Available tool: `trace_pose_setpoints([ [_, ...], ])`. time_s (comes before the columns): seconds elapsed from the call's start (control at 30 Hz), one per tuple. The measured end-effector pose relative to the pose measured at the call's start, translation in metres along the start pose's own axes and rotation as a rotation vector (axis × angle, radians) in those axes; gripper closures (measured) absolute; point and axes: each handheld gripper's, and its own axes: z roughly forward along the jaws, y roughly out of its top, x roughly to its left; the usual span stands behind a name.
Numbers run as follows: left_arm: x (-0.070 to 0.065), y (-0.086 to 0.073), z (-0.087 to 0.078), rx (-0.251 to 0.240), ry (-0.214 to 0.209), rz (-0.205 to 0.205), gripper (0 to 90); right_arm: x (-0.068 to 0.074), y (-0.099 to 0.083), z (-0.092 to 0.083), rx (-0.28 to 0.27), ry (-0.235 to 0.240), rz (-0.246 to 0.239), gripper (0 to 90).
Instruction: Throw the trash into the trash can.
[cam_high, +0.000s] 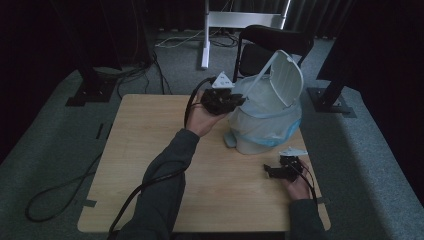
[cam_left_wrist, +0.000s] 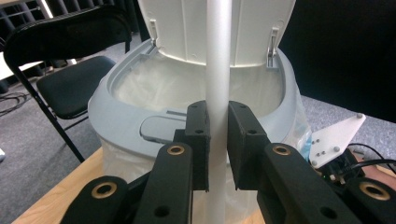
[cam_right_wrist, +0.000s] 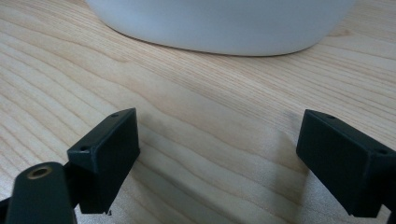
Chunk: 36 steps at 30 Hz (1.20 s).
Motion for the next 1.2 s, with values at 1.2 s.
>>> trace_pose_setpoints([
  [1.2,0.005,0.051,0.034,-0.018,-0.018,-0.017,79.1,0.0,0.0,0.0,0.0,0.002,-0.001,12.1],
])
